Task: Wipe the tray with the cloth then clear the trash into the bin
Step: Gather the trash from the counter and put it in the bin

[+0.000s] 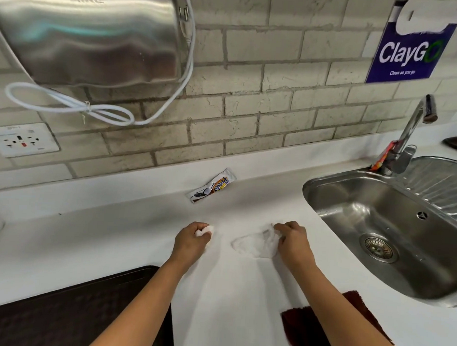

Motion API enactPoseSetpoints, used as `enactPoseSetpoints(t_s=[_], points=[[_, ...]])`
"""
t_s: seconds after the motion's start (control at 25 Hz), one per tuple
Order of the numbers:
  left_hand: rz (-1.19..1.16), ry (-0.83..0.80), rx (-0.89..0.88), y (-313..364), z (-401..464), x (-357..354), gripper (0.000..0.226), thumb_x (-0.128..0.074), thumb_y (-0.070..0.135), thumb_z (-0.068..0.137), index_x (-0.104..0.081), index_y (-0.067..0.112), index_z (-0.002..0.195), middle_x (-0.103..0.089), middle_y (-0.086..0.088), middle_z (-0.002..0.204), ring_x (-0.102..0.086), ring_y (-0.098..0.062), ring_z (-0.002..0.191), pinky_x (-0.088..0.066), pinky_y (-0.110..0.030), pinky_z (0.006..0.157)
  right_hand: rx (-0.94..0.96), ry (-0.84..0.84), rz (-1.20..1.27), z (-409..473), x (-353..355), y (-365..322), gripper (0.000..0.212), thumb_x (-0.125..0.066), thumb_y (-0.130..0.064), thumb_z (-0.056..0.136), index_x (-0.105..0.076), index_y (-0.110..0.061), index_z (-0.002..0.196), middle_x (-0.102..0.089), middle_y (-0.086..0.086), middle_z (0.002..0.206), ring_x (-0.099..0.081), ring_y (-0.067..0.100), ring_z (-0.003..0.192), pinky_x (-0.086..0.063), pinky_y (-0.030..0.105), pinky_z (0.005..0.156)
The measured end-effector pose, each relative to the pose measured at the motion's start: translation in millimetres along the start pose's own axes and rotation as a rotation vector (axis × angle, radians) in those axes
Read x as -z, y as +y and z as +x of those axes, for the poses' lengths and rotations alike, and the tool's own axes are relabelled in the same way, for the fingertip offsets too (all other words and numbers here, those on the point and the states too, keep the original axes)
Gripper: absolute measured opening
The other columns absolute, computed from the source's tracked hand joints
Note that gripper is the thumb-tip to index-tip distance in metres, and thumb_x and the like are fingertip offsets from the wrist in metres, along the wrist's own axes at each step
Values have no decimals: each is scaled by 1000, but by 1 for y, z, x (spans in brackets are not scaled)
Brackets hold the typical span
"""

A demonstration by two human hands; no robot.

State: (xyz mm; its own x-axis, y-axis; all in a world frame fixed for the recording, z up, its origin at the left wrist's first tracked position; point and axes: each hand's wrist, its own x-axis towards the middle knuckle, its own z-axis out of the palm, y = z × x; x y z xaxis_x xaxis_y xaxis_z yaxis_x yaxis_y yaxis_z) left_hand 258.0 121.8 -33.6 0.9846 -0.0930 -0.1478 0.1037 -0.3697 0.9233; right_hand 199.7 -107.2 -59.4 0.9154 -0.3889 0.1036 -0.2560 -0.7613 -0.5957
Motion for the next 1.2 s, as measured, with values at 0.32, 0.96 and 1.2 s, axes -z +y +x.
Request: enactPoseSetpoints(t_s=[0.32,0.96,1.2], points=[[126,-19,-14,-2,-6,-5,10,-58,13,86,-60,22,87,-58,9,76,-55,-12,70,-41,-16,61,-19,-175,-199,13,-20,5,52,-57,-35,85,-43,-8,127,-34,16,142,-28,31,135,-23,34,110],[-130,-140,-111,30,-108,26,28,-54,-2,82,-64,21,92,-64,-2,95,-57,-11,71,-46,-21,66,-72,217,605,-112,39,-48,25,-58,1,81,-51,-13,100,-52,-7,81,-51,14,74,-38,8,57],[-201,-275,-123,12,-202,47,27,-56,0,84,-63,24,95,-65,3,101,-58,-12,85,-48,-23,77,-115,322,804,-223,54,-62,27,-64,2,78,-55,-19,91,-57,-1,81,-53,12,68,-43,13,57]])
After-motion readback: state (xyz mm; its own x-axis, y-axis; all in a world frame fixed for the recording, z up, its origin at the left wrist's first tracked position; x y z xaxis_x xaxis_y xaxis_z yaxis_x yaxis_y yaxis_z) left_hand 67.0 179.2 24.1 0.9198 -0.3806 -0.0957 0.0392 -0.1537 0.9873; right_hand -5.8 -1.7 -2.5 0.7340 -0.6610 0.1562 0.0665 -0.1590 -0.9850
